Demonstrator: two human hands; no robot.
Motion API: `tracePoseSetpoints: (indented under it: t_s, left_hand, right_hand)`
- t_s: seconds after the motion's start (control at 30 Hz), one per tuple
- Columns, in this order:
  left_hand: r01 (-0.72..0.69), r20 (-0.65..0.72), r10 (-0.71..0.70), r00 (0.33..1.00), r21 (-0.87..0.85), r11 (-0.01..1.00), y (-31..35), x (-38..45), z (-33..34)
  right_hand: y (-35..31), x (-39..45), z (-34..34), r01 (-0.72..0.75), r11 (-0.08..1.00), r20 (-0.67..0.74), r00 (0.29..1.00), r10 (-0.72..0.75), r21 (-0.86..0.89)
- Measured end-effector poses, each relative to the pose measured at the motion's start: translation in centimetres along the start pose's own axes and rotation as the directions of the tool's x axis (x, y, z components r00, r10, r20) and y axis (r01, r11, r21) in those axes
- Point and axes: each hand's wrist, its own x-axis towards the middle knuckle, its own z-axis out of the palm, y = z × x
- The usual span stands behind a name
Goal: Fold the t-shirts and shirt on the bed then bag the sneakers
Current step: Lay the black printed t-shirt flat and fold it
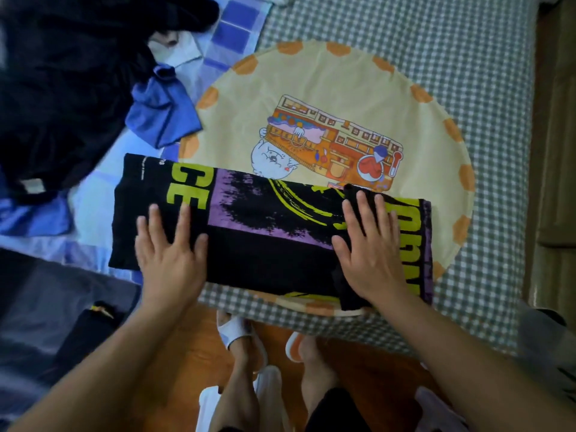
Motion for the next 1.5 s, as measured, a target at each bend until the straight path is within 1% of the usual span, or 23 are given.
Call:
tracePoseSetpoints:
  t_s: [0.07, 0.13, 0.23, 0.27, 0.3, 0.33, 0.4, 0.47, 0.5, 0.6, 0.7, 0.77, 0.87, 0.97, 1.13, 1.17, 1.23, 1.3, 1.33, 1.37, 1.4, 1.47, 1.5]
  left_hand:
    - [0.134, -0.006, -0.134, 0.991, -0.012, 0.991, -2.6, 3.0, -2.0]
    - [0.168, -0.052, -0.167, 0.985, 0.022, 0.985, -3.6, 4.3, -3.7]
    - [-0.024, -0.17, 0.009, 0.985, -0.087, 0.996, -0.9, 2.0, -5.0]
    - [-0.039, -0.111, 0.015, 0.994, -0.219, 0.975, 0.9, 0.2, -5.0]
    - [0.029, 0.043, -0.014, 0.999, -0.36, 0.933, 3.1, -1.8, -4.7]
    - [0.165, 0.268, -0.04, 0.963, -0.462, 0.872, 5.4, -3.8, -3.8]
    - [0.456, 0.683, 0.009, 0.731, -0.498, 0.737, 9.5, -7.4, -0.8]
    - [0.626, 0.85, 0.073, 0.522, -0.439, 0.645, 12.5, -9.8, 3.7]
    - [0.672, 0.868, 0.083, 0.49, -0.436, 0.598, 13.6, -10.6, 5.6]
    - [0.782, 0.846, 0.023, 0.533, -0.503, 0.367, 16.0, -11.7, 8.3]
    - [0.777, 0.8, -0.025, 0.6, -0.575, 0.258, 17.0, -12.3, 7.7]
    - [0.705, 0.73, -0.038, 0.683, -0.644, 0.299, 17.1, -12.5, 6.3]
    - [0.478, 0.573, 0.021, 0.82, -0.704, 0.525, 17.2, -12.3, 4.8]
    - [0.308, 0.495, 0.137, 0.858, -0.71, 0.633, 16.9, -11.7, 4.7]
    - [0.285, 0.451, 0.033, 0.892, -0.618, 0.733, 15.1, -10.7, 6.6]
    - [0.211, 0.392, 0.051, 0.918, -0.596, 0.775, 15.1, -10.9, 6.4]
    - [-0.081, 0.188, 0.206, 0.96, -0.52, 0.85, 15.8, -11.7, 5.6]
    - [-0.286, 0.11, 0.366, 0.924, -0.436, 0.853, 16.6, -13.2, 5.1]
    - [-0.235, 0.207, 0.345, 0.915, -0.422, 0.876, 17.0, -14.0, 5.3]
    - [-0.076, 0.36, 0.241, 0.901, -0.415, 0.907, 17.5, -14.5, 5.6]
    - [0.153, 0.538, 0.098, 0.837, -0.403, 0.902, 17.9, -14.7, 6.1]
    - [0.585, 0.738, -0.09, 0.669, -0.448, 0.676, 18.5, -14.5, 6.8]
    - [0.665, 0.741, -0.113, 0.662, -0.51, 0.546, 18.8, -14.3, 7.1]
  right_hand:
    - [-1.8, -0.5, 0.9, 0.019, 1.0, 0.027, 0.999, -0.019, 0.0]
    - [-2.6, -0.8, 1.5, -0.003, 0.999, 0.019, 1.0, 0.003, 0.044]
    - [-1.1, -1.5, 0.4, -0.118, 0.956, -0.153, 0.975, 0.163, 0.268]
    - [-0.1, -1.9, -0.2, -0.148, 0.942, -0.197, 0.957, 0.213, 0.3]
    - [1.0, -2.3, -0.7, -0.183, 0.936, -0.212, 0.944, 0.252, 0.3]
    - [2.1, -2.7, -1.1, -0.221, 0.936, -0.194, 0.94, 0.279, 0.276]
    - [4.2, -3.6, -1.5, -0.293, 0.938, -0.087, 0.946, 0.312, 0.184]
    - [5.8, -4.7, -1.4, -0.346, 0.933, 0.063, 0.938, 0.341, 0.101]
    - [6.6, -5.4, -1.2, -0.37, 0.925, 0.136, 0.924, 0.358, 0.079]
    - [8.3, -7.1, -1.0, -0.419, 0.902, 0.221, 0.894, 0.389, 0.106]
    - [8.9, -9.2, -1.5, -0.348, 0.91, 0.104, 0.937, 0.333, 0.224]
    - [8.8, -11.1, -1.1, -0.098, 0.974, 0.024, 0.995, 0.096, 0.205]
    - [9.7, -12.9, 0.6, 0.133, 0.987, 0.033, 0.99, -0.137, 0.093]
    - [10.6, -12.5, 1.7, 0.108, 0.993, -0.006, 0.994, -0.108, 0.049]
    - [10.6, -12.6, 1.6, 0.14, 0.989, 0.007, 0.99, -0.14, 0.052]
    - [10.5, -12.6, 1.3, 0.132, 0.99, 0.02, 0.991, -0.133, 0.059]
    - [10.2, -12.4, 0.5, 0.103, 0.991, 0.02, 0.994, -0.105, 0.089]
    - [9.8, -11.9, -0.2, 0.102, 0.99, 0.018, 0.994, -0.104, 0.095]
    - [9.7, -11.7, -0.4, 0.113, 0.991, 0.031, 0.993, -0.116, 0.077]
    - [9.7, -11.5, -0.6, 0.125, 0.99, 0.048, 0.991, -0.128, 0.058]
    - [9.7, -11.3, -0.7, 0.132, 0.99, 0.067, 0.989, -0.135, 0.048]
    - [9.7, -11.1, -0.5, 0.13, 0.991, 0.086, 0.987, -0.133, 0.041]
    - [9.8, -11.0, -0.3, 0.129, 0.991, 0.09, 0.987, -0.132, 0.041]
